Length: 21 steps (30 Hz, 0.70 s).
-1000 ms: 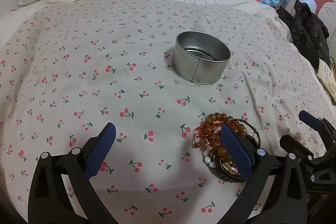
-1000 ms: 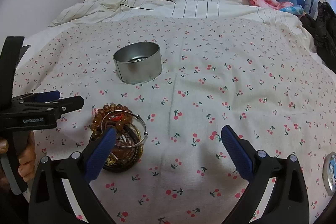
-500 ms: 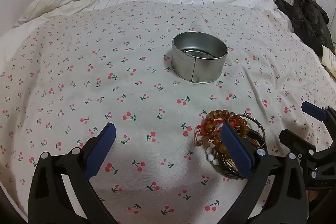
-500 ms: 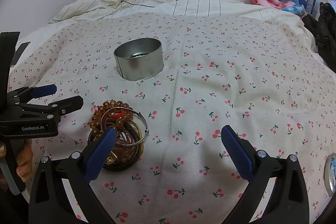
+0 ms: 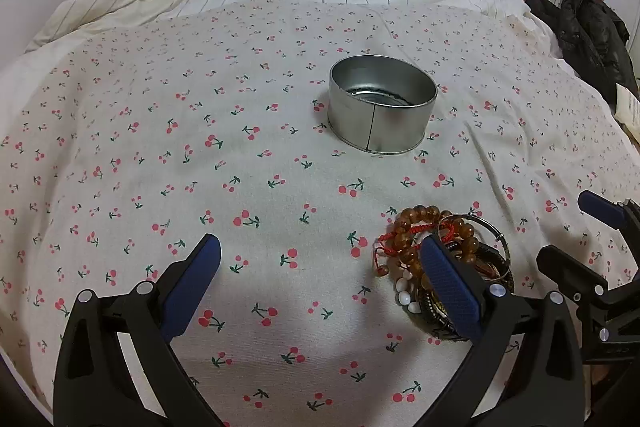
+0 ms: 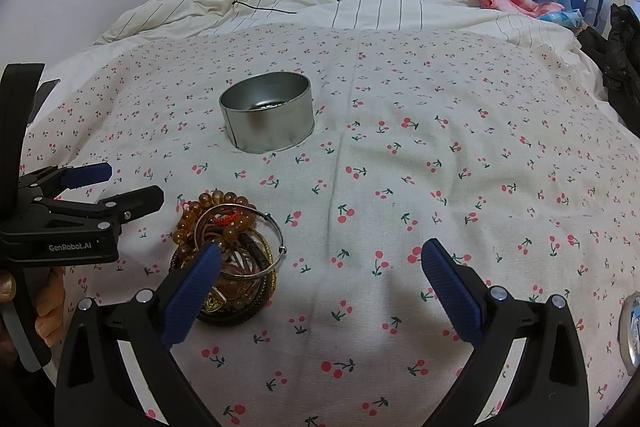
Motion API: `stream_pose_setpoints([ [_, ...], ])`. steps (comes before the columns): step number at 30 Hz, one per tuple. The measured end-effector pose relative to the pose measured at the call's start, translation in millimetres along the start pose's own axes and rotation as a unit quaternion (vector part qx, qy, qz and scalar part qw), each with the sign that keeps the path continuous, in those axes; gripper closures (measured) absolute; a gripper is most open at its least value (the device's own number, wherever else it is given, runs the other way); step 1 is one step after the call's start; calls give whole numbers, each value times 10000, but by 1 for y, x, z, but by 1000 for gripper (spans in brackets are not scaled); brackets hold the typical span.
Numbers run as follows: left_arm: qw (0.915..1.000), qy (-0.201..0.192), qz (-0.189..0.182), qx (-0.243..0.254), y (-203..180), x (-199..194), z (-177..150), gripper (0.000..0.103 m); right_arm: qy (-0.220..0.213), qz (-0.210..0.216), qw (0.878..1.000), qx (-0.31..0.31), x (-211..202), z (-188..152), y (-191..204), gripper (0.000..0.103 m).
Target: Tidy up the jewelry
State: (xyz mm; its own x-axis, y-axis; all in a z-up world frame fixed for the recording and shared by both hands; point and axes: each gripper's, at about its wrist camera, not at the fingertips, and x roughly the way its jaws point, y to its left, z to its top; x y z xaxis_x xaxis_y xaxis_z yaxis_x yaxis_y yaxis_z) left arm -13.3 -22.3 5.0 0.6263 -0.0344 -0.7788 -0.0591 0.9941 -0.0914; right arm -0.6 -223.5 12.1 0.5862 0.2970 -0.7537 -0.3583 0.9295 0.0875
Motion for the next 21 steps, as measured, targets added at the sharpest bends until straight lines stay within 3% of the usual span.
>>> stream_pose_setpoints([
  [11, 9996, -266, 18, 78, -4, -4, -2, 7, 8, 6, 10000, -8, 1, -1, 1, 7],
  [21, 9996, -258, 21, 94, -5, -4, -2, 6, -1, 25, 10000, -17, 0, -1, 2, 7],
])
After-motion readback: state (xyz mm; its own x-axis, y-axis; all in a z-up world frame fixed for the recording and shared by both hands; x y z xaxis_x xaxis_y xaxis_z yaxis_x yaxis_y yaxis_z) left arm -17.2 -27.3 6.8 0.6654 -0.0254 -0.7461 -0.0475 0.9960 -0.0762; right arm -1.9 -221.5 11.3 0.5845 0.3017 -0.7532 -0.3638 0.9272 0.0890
